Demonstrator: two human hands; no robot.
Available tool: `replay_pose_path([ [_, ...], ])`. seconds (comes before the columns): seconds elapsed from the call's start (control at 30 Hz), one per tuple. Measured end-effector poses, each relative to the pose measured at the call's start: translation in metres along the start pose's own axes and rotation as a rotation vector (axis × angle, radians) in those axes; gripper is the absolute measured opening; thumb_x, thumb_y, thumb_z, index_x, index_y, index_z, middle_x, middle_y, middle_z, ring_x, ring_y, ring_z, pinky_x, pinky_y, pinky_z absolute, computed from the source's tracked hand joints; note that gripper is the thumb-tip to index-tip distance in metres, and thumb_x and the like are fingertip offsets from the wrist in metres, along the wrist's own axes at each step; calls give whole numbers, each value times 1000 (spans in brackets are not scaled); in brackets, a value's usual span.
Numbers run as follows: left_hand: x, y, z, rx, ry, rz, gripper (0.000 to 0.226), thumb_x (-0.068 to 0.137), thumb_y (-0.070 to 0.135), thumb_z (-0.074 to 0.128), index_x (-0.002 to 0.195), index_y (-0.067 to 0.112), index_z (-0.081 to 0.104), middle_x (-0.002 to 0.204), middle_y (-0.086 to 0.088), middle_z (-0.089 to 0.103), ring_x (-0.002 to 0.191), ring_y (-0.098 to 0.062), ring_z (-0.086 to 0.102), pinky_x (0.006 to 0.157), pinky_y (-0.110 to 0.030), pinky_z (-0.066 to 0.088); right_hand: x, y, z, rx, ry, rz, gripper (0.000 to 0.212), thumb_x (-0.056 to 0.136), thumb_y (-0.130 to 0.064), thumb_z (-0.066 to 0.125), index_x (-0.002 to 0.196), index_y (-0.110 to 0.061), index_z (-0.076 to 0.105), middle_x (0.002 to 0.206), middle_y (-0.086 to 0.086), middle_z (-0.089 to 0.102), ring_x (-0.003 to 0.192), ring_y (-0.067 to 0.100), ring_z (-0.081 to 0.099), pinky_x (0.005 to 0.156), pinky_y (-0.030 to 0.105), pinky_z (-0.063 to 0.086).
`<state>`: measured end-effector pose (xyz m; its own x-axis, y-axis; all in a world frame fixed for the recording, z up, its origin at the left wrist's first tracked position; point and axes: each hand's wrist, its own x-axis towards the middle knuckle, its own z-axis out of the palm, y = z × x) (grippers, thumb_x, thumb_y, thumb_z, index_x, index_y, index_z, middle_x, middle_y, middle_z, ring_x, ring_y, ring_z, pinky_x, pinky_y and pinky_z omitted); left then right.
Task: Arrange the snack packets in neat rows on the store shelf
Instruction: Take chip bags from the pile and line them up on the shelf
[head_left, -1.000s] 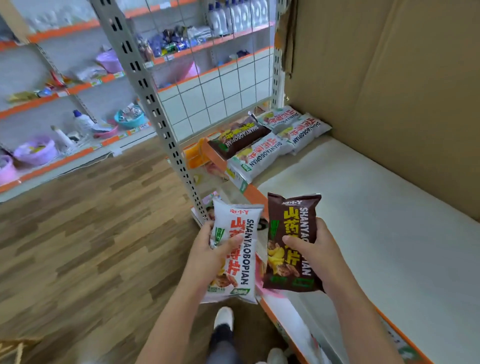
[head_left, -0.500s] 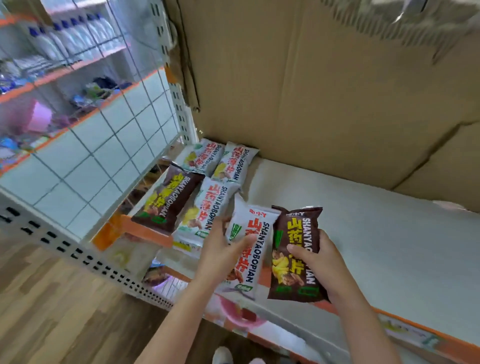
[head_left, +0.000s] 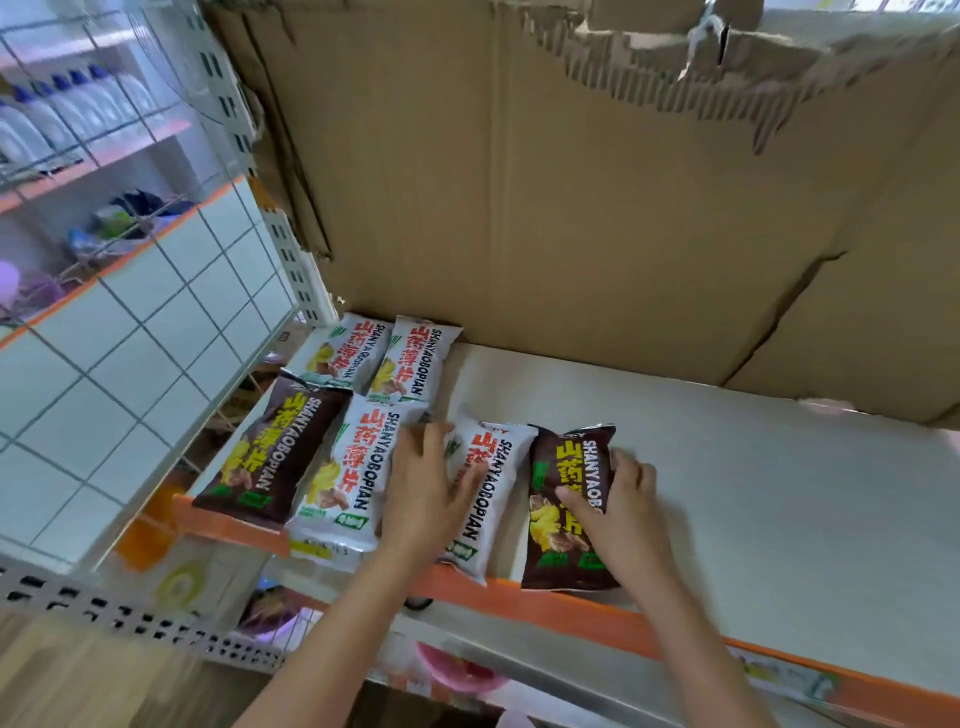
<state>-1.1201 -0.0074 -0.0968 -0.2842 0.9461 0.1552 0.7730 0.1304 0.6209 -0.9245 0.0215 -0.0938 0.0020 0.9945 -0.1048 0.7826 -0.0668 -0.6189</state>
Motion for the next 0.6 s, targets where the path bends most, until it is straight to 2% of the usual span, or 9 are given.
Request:
replay_pose_path([
  [0.1, -18, 2, 0, 81, -10, 128, 44, 84, 45, 58, 117, 18, 49, 127, -4, 37, 120, -20, 37, 93, -30, 40, -2, 3, -5, -56, 22, -138, 80, 82, -43, 64, 144, -18, 22, 133, 7, 25, 125, 25, 34, 100, 35, 36],
  [0.2, -34, 2, 4, 169, -130, 209, 59, 79, 50, 46, 130, 21, 42, 141, -1, 27, 132, -18, 24, 105, -32, 30, -7, -2, 4, -232, -59, -214, 76, 83, -53, 56, 145, -25, 22, 141, 6, 16, 129, 26, 25, 104, 39, 32],
  [0.3, -30, -1, 8, 194, -171, 186, 61, 84, 42, 48, 140, 25, 30, 150, 0, 14, 137, -22, 16, 111, -40, 27, -7, -7, 21, -312, 20, -212, 76, 81, -54, 52, 144, -17, 30, 144, 17, 29, 128, 37, 34, 96, 51, 40],
  [0.33, -25, -3, 10, 196, -168, 191, 61, 87, 40, 50, 141, 25, 27, 151, -1, 12, 138, -23, 14, 112, -40, 25, -5, -8, 25, -305, 38, -196, 78, 82, -55, 49, 145, -16, 28, 147, 18, 28, 130, 38, 32, 97, 52, 39],
  [0.4, -14, -5, 13, 212, -166, 190, 63, 90, 37, 51, 144, 23, 23, 153, -4, 8, 140, -24, 10, 114, -39, 22, 1, -9, 29, -297, -12, -156, 78, 87, -59, 40, 149, -20, 11, 155, 13, 9, 140, 33, 13, 107, 49, 25],
  [0.47, 2, -4, 19, 239, -148, 183, 63, 91, 35, 50, 145, 19, 25, 154, -10, 10, 141, -29, 12, 113, -41, 19, 13, -9, 30, -292, 6, -157, 78, 90, -57, 40, 150, -21, 5, 156, 10, 0, 142, 30, 4, 110, 47, 19],
  [0.53, 17, -1, 22, 251, -114, 195, 61, 89, 33, 51, 143, 12, 31, 152, -18, 18, 139, -36, 19, 111, -44, 22, 28, -11, 30, -272, 55, -189, 76, 89, -54, 45, 149, -18, 14, 154, 11, 6, 140, 30, 8, 108, 48, 23],
  [0.6, 33, 3, 25, 256, -133, 196, 61, 90, 31, 51, 143, 8, 30, 151, -20, 18, 140, -36, 17, 112, -44, 20, 41, -15, 29, -263, 120, -225, 69, 87, -52, 50, 143, -14, 34, 144, 13, 25, 130, 28, 20, 101, 50, 35],
])
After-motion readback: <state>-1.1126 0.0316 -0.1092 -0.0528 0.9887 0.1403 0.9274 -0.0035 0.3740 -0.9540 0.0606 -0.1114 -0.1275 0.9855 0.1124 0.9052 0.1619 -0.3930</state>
